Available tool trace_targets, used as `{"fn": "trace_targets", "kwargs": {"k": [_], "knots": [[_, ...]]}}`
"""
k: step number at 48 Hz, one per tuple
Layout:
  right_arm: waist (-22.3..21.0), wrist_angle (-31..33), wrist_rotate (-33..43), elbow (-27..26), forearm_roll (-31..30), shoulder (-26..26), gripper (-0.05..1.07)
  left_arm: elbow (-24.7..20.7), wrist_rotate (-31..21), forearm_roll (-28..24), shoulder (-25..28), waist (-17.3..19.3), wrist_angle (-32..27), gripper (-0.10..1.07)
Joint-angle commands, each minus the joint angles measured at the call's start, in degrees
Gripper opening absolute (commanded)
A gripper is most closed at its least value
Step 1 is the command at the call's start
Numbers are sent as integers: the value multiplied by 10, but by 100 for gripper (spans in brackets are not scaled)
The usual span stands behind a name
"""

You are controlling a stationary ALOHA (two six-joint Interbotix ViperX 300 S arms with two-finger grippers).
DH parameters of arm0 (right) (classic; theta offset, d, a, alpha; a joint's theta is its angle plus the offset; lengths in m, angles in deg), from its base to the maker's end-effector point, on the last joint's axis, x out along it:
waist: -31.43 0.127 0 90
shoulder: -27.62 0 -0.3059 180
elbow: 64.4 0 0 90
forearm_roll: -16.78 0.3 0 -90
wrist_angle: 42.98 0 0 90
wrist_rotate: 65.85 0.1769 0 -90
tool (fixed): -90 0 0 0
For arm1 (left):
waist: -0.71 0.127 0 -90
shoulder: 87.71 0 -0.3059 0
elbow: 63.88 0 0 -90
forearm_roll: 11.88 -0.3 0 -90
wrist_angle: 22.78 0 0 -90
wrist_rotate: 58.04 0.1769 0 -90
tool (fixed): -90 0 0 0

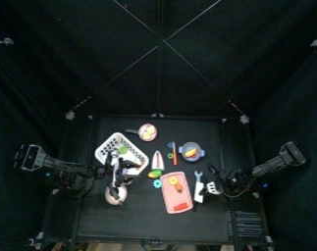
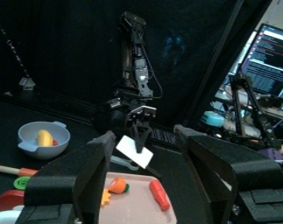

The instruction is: Put cleaver down near wrench

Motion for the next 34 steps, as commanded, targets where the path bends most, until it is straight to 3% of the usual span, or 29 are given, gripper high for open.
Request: {"fn": "trace_targets", "kwargs": {"k": [1, 34], "knots": [[-1, 13, -1, -3, 1, -11, 40, -6, 2, 1, -3, 1, 2, 91], [-91, 17, 0, -43, -108, -63, 40, -6, 1, 1, -4, 2, 2, 92]]}}
